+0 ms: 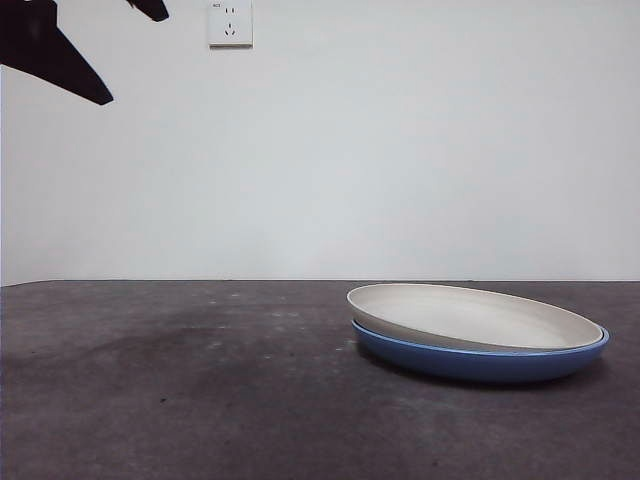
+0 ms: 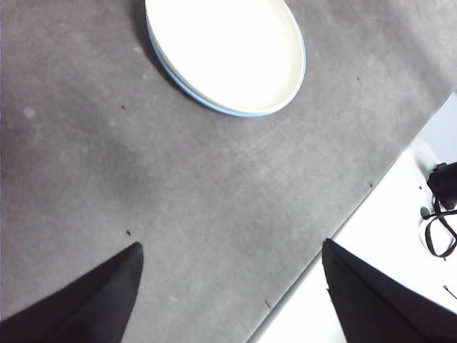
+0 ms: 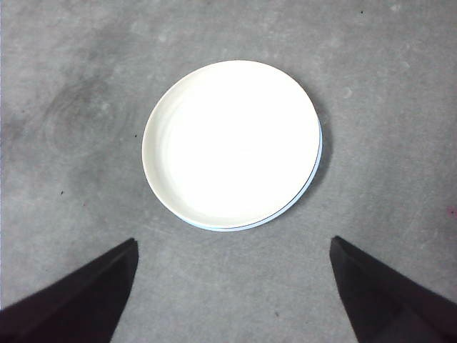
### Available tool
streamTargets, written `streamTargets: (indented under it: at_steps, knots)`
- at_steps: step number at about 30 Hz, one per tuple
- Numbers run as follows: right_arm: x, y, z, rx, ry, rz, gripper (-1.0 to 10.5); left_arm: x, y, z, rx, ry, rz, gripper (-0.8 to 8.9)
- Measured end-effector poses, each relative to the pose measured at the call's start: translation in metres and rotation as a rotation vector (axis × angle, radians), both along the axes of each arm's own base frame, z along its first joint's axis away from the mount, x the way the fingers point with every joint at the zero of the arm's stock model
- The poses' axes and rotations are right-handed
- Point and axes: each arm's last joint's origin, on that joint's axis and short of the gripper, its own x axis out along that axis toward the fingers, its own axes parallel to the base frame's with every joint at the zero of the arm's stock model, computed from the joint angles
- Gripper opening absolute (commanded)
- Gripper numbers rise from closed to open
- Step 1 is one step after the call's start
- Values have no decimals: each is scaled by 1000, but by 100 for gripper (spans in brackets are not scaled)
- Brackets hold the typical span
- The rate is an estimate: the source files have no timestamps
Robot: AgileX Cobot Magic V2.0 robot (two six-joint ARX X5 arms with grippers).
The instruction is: Pick up the white plate, put it on the blue plate, put it on desk
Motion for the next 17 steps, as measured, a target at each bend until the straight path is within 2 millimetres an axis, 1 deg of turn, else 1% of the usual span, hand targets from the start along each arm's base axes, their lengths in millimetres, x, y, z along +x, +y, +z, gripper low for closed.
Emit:
streamTargets:
  at_steps: [5, 8, 14, 17]
  knots:
    - [8, 0, -3, 4, 43, -26, 430, 1, -1, 1, -8, -17, 0, 401]
    - [22, 0, -9, -15, 92, -55, 430, 1, -1, 1, -8, -17, -1, 401]
    - [69, 2, -29, -18, 171, -67, 430, 1, -1, 1, -7, -18, -2, 401]
    - [93, 4, -43, -21, 207, -67, 429, 1, -1, 1, -7, -18, -2, 401]
